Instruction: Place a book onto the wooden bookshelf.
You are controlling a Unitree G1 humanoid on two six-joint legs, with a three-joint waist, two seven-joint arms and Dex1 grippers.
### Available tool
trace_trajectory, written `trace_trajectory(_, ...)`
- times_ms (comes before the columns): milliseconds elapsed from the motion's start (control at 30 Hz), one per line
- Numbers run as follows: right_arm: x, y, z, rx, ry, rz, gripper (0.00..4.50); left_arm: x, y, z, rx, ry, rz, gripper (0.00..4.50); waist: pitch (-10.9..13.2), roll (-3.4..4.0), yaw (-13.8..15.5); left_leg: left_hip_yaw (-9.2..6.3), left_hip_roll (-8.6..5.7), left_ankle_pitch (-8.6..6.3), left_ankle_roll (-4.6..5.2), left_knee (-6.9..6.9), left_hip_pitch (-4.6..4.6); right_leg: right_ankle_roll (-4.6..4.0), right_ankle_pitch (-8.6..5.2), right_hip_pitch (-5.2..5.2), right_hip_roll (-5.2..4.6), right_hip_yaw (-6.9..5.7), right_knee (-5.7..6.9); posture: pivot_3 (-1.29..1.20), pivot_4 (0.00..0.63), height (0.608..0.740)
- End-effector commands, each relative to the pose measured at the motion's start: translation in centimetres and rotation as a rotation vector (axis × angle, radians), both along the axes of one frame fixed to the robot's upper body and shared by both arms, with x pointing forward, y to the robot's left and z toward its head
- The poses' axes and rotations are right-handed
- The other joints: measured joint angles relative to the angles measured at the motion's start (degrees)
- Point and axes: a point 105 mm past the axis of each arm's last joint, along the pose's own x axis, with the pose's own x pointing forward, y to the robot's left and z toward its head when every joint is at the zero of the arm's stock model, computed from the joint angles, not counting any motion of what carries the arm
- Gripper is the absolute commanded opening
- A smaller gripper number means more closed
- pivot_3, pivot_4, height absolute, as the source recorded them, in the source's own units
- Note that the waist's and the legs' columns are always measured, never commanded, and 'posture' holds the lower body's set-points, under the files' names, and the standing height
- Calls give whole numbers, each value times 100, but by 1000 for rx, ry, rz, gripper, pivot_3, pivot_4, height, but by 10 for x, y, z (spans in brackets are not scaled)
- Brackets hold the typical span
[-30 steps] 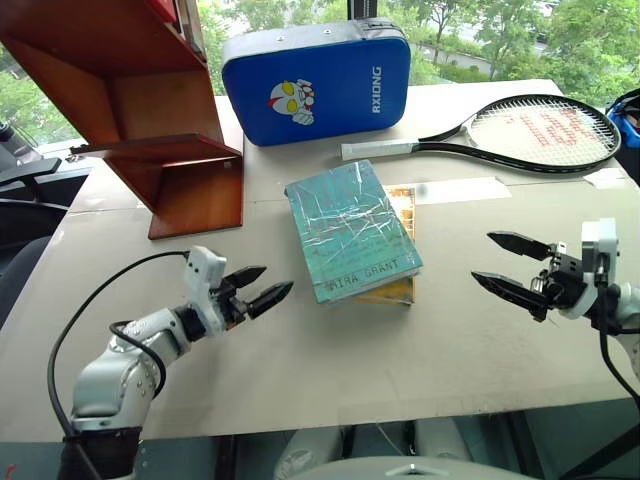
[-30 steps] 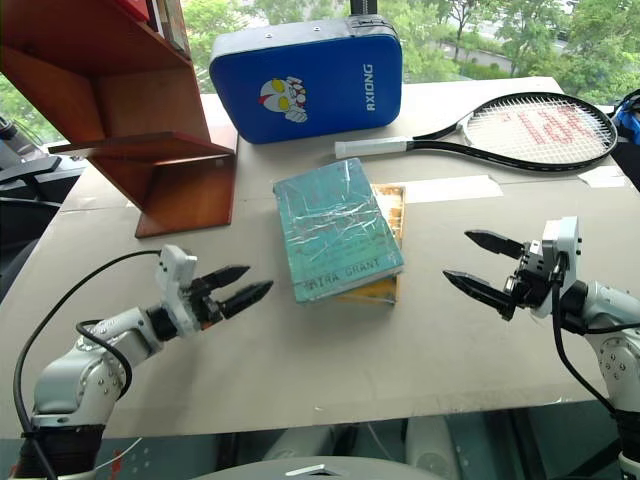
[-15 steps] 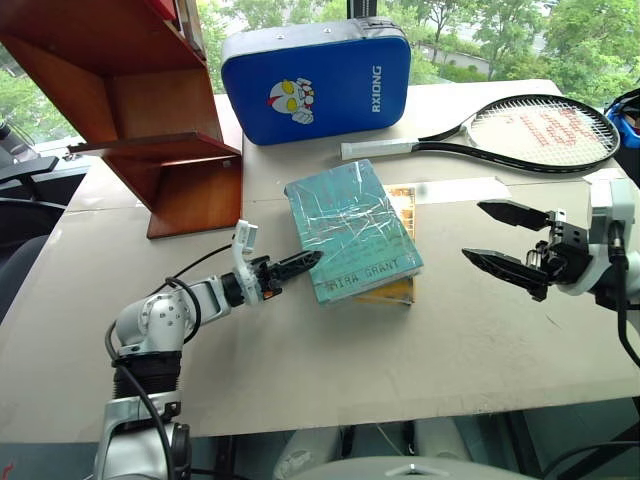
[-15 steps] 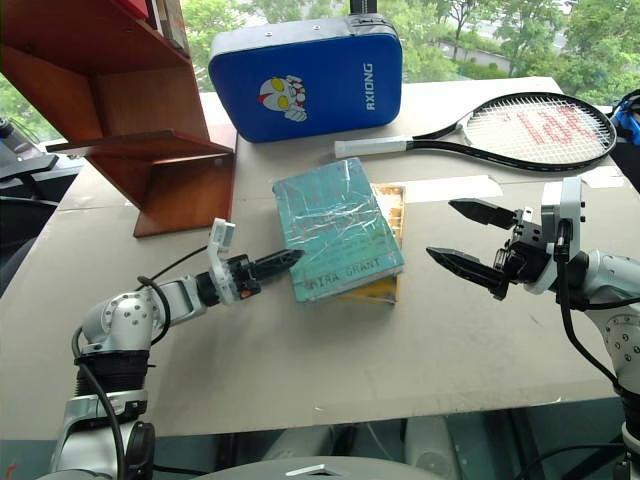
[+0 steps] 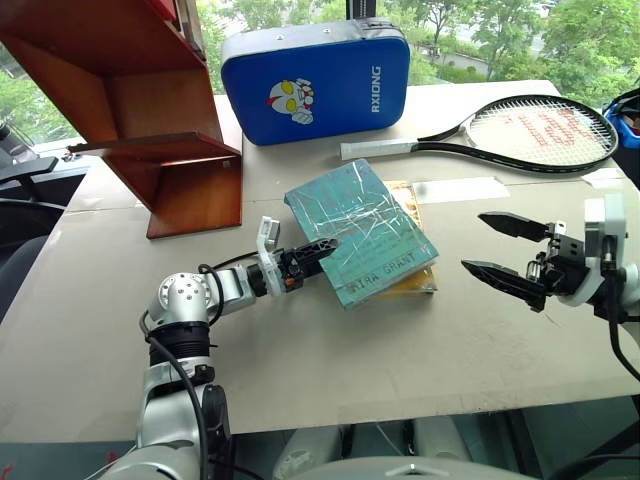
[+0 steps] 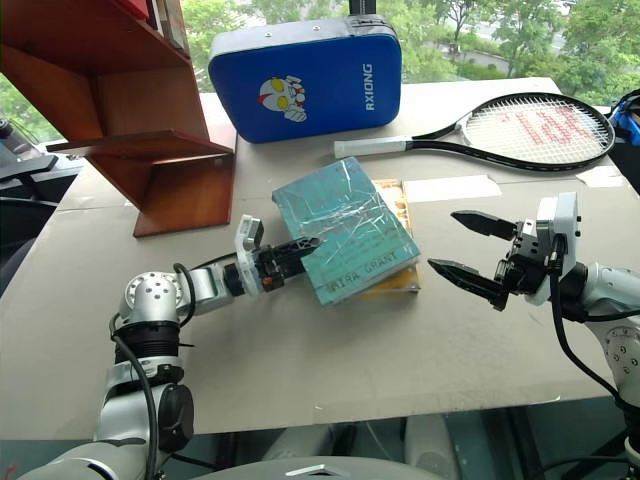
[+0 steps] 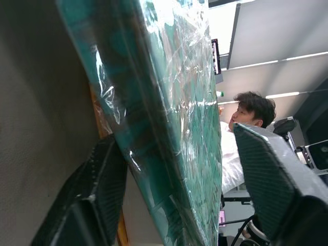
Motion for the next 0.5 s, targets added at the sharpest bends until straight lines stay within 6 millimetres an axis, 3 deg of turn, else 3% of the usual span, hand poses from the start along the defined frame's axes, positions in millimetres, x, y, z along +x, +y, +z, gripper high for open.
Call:
trace_trajectory(33,-2,-1,9,-6,-63,4,4500,-2,9,9,-24,-25,21,1462,0,0,1,0,0,0,0,0,0,0,0,0,0,0,0,0,150,740)
trace_trajectory(133,-1,-1,9,-9,-66,9,4500,-5,15,21,-58,-69,52,92,1,-1,3,0,0,0,0,0,0,0,0,0,0,0,0,0,150,740)
trace_trajectory(300,1,1,10,-9,-69,24,4500,-11,21,57,-83,-257,115,11,6,-9,7,0,2,0,0,0,0,0,0,-1,0,2,0,0,150,740)
trace_trajectory(433,5,1,14,1,-75,38,4500,-18,0,94,202,-585,83,11,18,-30,25,-1,2,0,0,4,-4,0,0,1,-3,10,0,0,150,740)
trace_trajectory(500,7,1,19,10,-86,42,4500,-13,-8,131,325,-821,136,11,19,-30,34,-1,1,0,0,5,-7,-1,1,1,-5,14,-3,0,150,740)
